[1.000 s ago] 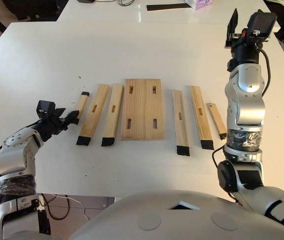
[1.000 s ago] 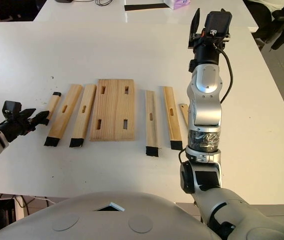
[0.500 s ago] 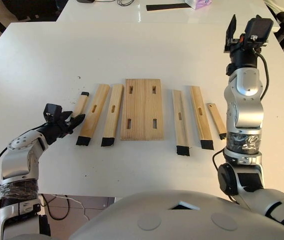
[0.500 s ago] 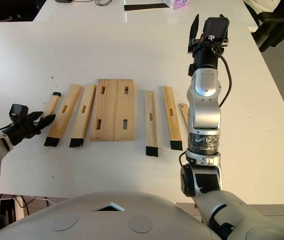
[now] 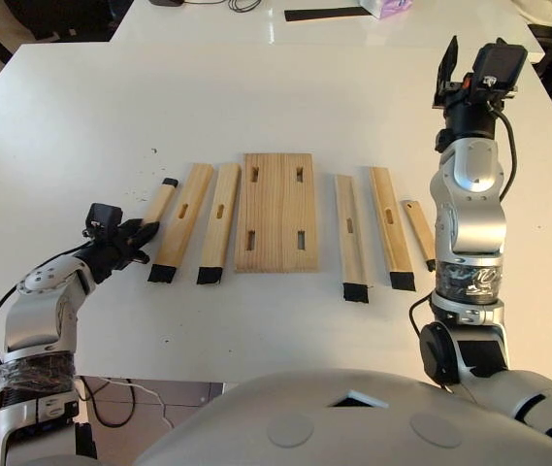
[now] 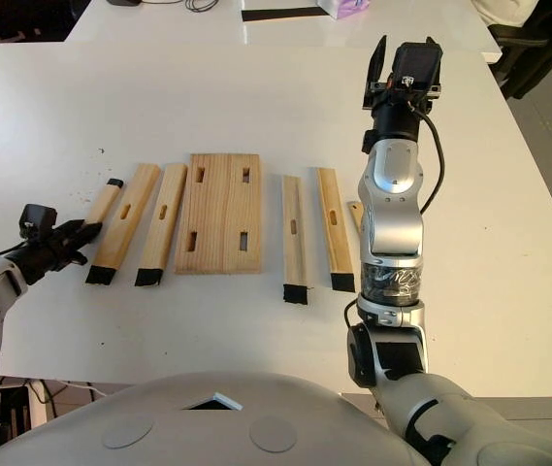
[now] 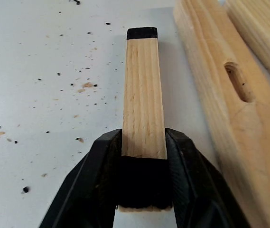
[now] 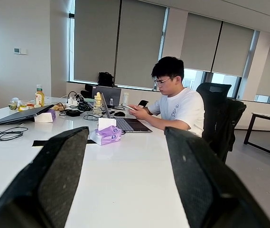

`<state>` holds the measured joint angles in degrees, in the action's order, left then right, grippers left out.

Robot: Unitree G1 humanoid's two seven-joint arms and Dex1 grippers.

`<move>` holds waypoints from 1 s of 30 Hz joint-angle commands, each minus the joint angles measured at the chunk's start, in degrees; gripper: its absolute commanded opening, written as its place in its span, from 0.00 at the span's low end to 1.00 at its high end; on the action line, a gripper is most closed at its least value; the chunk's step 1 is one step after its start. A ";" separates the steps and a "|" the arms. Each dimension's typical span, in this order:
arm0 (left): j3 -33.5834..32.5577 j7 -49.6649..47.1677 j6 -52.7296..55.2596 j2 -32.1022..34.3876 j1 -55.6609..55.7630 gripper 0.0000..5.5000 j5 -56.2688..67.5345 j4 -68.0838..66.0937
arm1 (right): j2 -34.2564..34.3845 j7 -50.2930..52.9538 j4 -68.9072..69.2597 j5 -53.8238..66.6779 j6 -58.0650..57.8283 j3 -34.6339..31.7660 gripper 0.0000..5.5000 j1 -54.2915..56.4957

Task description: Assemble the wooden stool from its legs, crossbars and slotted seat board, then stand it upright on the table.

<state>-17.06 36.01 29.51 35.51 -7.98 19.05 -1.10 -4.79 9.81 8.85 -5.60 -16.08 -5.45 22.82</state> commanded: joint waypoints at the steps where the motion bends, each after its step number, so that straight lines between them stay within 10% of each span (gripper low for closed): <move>1: 1.71 -0.71 2.19 -1.87 -2.30 0.24 0.17 0.85 | -0.54 -0.87 1.84 0.14 -1.65 -0.47 0.53 -1.18; 12: -8.56 -12.25 8.36 -10.77 -0.73 0.24 13.08 20.57 | -4.41 -10.29 3.18 5.44 -8.17 -1.56 0.53 0.94; 19: -11.35 -17.42 12.14 -14.12 20.11 0.24 34.39 25.15 | -2.79 -23.38 -3.33 33.19 -27.72 -11.37 0.53 11.14; 30: -4.29 -1.43 15.05 -10.37 35.30 0.24 52.55 22.85 | -12.70 -48.97 -5.64 64.45 -43.18 -16.57 0.53 24.46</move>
<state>-22.55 31.78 43.12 22.97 26.34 68.89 20.69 -14.03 -35.08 2.58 52.64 -56.09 -19.30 44.87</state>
